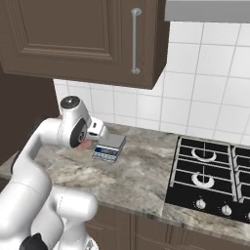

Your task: Take the steak from the fridge and place it on the digital scale on the counter by the fridge. Wait a few seconds for a reading, then move it to the plate on the dining counter.

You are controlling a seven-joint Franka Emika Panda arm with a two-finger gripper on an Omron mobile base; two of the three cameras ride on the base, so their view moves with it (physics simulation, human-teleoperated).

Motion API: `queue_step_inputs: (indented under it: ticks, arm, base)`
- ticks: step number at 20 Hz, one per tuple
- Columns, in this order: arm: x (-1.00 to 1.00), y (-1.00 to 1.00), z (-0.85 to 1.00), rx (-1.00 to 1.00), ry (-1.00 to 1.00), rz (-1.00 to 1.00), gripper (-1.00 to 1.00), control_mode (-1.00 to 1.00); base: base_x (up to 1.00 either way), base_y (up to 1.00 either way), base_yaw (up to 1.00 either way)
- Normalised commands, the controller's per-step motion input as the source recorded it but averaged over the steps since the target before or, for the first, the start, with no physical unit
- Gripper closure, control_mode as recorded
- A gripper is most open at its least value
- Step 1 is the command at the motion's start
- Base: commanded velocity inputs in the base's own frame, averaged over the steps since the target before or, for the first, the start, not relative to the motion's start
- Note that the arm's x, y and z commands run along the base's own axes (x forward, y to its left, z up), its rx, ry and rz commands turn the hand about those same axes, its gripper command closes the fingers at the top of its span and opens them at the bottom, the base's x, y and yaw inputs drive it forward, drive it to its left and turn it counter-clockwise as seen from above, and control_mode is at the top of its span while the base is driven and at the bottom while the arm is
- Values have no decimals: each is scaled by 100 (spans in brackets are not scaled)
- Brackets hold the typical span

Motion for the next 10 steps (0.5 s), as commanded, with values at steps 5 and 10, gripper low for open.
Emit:
queue_step_inputs:
  ticks: [5, 10]
  arm:
    - [43, -7, -19, 0, -1, 0, 100, -100]
    - [48, -5, -6, 0, 0, 0, 100, -100]
  base:
    - [0, 0, 0]
    - [0, 0, 0]
